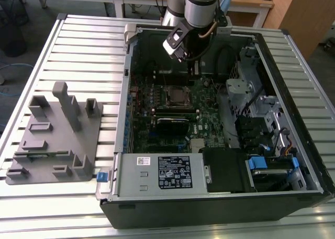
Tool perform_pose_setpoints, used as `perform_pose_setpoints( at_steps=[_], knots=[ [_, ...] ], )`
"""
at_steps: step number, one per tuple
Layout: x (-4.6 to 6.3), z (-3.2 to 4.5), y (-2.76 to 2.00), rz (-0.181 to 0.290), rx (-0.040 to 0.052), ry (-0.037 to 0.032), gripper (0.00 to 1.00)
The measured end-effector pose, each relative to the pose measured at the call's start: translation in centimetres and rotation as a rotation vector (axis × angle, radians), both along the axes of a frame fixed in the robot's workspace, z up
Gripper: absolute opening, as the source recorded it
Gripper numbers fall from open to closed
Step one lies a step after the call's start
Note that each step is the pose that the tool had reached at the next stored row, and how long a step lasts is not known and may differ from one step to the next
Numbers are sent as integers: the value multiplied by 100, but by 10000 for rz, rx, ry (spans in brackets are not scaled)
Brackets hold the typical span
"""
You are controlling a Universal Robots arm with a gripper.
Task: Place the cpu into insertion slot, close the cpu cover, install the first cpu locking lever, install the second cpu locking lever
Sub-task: 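Close the cpu cover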
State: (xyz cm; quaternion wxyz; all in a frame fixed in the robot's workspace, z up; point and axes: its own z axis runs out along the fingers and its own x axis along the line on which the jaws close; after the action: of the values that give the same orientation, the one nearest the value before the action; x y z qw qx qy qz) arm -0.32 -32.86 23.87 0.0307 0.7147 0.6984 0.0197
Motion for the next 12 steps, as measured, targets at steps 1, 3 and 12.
perform_pose_setpoints(
  at_steps=[1, 3, 12],
  knots=[
    [0, 0, 0, 1, 0, 0, 11],
    [-1, 0, 0, 1, 0, 0, 11],
    [-1, -5, 0, 0, 3, 356, 11]
  ],
)
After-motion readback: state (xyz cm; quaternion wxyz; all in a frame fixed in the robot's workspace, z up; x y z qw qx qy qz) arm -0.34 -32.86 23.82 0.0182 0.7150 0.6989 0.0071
